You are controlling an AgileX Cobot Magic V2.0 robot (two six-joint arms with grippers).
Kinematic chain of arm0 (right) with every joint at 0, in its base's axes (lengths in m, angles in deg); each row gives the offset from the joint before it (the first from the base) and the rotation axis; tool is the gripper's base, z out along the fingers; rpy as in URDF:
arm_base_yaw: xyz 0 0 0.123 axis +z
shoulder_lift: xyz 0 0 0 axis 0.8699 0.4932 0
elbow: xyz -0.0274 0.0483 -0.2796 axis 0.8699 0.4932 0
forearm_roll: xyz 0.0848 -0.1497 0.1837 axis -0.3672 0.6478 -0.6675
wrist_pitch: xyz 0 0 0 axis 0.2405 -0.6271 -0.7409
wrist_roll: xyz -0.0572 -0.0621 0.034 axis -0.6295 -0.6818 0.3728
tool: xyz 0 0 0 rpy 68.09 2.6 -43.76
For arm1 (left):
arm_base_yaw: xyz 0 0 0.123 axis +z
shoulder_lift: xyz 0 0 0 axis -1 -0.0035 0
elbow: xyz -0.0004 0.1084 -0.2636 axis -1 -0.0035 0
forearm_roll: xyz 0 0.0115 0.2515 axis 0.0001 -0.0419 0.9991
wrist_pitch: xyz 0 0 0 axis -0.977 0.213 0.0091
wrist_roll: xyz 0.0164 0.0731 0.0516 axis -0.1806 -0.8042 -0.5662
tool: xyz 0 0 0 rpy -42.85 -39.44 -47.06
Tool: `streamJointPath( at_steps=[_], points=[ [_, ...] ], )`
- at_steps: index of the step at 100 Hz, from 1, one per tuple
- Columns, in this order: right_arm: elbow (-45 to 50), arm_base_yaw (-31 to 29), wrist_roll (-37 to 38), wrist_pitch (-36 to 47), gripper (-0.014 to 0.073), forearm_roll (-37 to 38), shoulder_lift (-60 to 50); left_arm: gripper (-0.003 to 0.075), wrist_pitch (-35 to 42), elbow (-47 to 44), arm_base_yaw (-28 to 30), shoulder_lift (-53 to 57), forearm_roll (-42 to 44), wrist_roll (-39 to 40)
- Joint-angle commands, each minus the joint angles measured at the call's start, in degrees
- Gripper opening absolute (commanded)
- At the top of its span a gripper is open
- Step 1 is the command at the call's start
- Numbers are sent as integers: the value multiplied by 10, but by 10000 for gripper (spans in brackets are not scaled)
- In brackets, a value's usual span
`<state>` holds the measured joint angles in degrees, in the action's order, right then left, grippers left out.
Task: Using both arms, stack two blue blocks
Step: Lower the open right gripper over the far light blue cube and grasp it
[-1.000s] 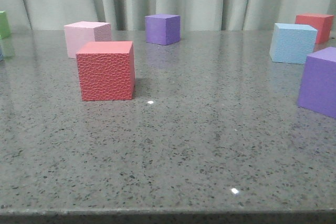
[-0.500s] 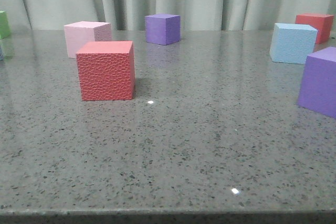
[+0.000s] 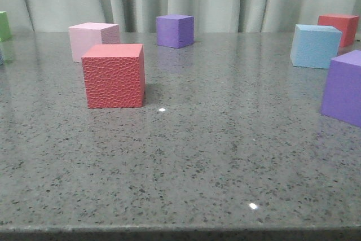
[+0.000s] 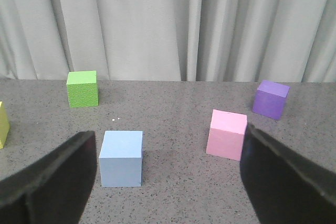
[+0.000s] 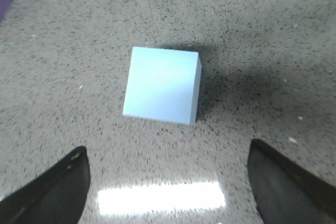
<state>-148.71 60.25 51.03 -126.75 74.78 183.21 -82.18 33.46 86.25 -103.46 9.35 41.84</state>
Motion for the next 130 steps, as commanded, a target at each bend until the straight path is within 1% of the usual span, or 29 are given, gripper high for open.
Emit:
streamJointPath(
  at_steps=[1,23,36,55,91,101,113,118,130],
  points=[
    [-56,5,22,6,609,-2,20,547,45,19,-3,-6,-6,-1],
    [-141,16,53,-16,609,0,109,547,34,19,-3,-6,-6,-1],
    [-174,19,71,-34,609,2,150,547,34,19,-3,-6,-6,-1],
    [-183,19,73,-48,609,10,179,547,34,19,-3,-6,-6,-1],
    [-183,19,74,-60,605,16,199,547,34,19,-3,-6,-6,-1],
    [-183,21,74,-63,547,17,199,547,34,19,-3,-6,-6,-1],
    [-183,25,71,-65,398,17,199,547,34,19,-3,-6,-6,-1],
    [-183,26,71,-65,359,17,199,547,34,19,-3,-6,-6,-1],
    [-183,28,71,-68,348,17,199,547,34,19,-3,-6,-6,-1]
  ],
)
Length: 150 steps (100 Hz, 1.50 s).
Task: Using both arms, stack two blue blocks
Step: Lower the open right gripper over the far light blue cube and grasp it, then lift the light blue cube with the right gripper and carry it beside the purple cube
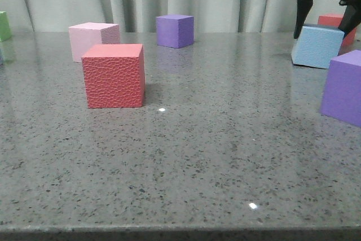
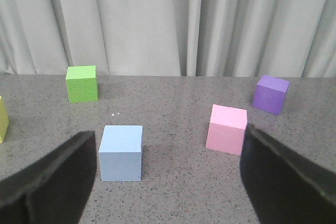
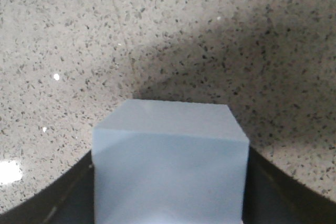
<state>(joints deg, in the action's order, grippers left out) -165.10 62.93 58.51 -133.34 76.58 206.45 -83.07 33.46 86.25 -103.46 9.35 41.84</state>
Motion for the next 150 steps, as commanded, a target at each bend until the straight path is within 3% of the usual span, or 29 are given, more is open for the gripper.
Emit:
streamJointPath(
  at_steps=[1,32,60,86,112,150],
  points=[
    [-19,1,-4,-2,348,-1,-33,547,43,19,-3,-6,-6,-1],
    [-24,42,-14,-16,348,-1,-70,547,43,19,-3,-6,-6,-1],
    [-73,151,7,-20,348,-1,-86,547,43,19,-3,-6,-6,-1],
    [-85,239,34,56,348,-21,-85,547,43,19,-3,-6,-6,-1],
    [-85,253,34,108,348,-76,-75,547,43,19,-3,-6,-6,-1],
    [-85,253,30,136,348,-76,-40,547,43,19,-3,-6,-6,-1]
  ],
)
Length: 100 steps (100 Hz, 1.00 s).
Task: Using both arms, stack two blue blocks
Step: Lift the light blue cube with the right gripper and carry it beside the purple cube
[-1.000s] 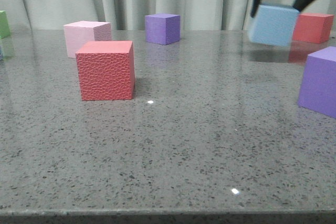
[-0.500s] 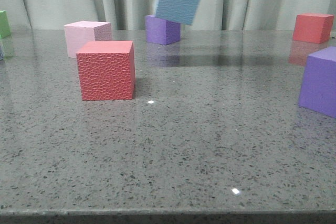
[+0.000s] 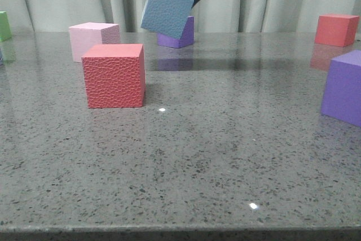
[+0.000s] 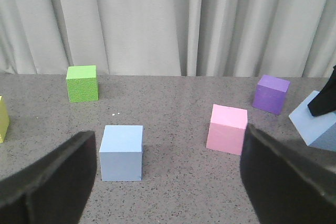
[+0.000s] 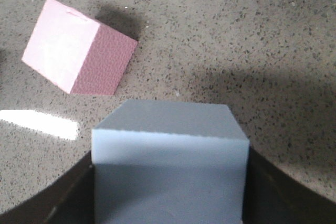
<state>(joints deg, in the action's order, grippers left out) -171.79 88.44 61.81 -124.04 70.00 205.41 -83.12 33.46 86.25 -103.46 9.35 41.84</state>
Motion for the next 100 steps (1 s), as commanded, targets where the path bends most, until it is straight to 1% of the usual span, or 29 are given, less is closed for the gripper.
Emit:
streamJointPath(
  at_steps=[1,15,39,58,73,77,86,89,96,100],
  points=[
    [-18,-2,-3,44,348,-11,-29,547,44,19,-3,-6,-6,-1],
    [-18,-2,0,63,348,-11,-19,547,44,19,-3,-6,-6,-1],
    [-18,-2,1,51,348,-11,-2,547,44,19,-3,-6,-6,-1],
    [-18,-2,1,60,344,-10,-1,547,44,19,-3,-6,-6,-1],
    [-18,-2,1,47,269,-4,4,547,44,19,-3,-6,-6,-1],
    [-18,-3,1,41,262,-4,6,547,44,19,-3,-6,-6,-1],
    [-18,-3,1,34,274,0,7,547,44,19,-3,-6,-6,-1],
    [-18,-3,1,33,290,1,7,547,44,19,-3,-6,-6,-1],
    [-18,-3,1,33,370,7,7,547,44,19,-3,-6,-6,-1],
    [-18,-3,1,33,435,8,7,547,44,19,-3,-6,-6,-1]
  ],
)
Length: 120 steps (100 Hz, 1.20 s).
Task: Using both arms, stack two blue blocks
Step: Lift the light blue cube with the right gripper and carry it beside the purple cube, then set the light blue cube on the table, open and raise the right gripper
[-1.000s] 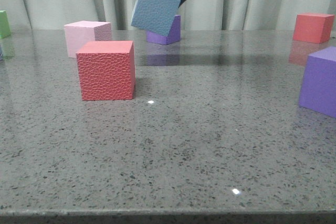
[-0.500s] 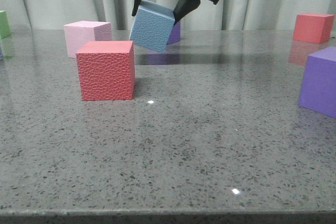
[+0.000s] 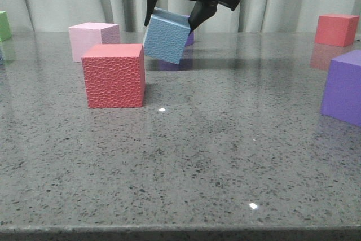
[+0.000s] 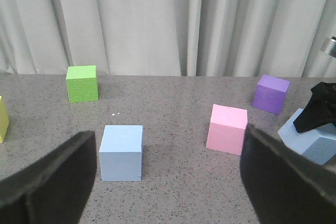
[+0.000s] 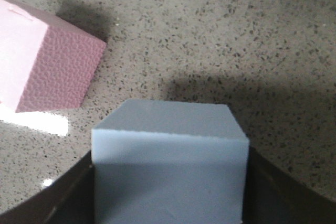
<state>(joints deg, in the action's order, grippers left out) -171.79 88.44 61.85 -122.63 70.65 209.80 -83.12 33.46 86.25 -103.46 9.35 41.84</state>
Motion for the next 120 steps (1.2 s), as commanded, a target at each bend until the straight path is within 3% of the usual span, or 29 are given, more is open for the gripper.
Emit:
streamJointPath(
  at_steps=[1,13,38,66,84,100,120],
  points=[
    [-18,-3,1,19,458,2,-37,547,44,19,-3,-6,-6,-1],
    [-18,-3,5,20,577,3,-37,547,44,19,-3,-6,-6,-1],
    [-18,-3,19,14,579,2,-37,547,44,19,-3,-6,-6,-1],
    [-20,-3,-17,-6,454,5,-64,547,29,19,-3,-6,-6,4],
    [-18,-1,-60,-46,449,21,-98,547,23,27,-1,-22,18,38],
    [0,10,-71,-60,442,62,-133,547,-31,63,24,-82,102,122],
    [81,33,-98,-7,398,69,-204,547,-119,138,60,-202,116,119]
  ],
)
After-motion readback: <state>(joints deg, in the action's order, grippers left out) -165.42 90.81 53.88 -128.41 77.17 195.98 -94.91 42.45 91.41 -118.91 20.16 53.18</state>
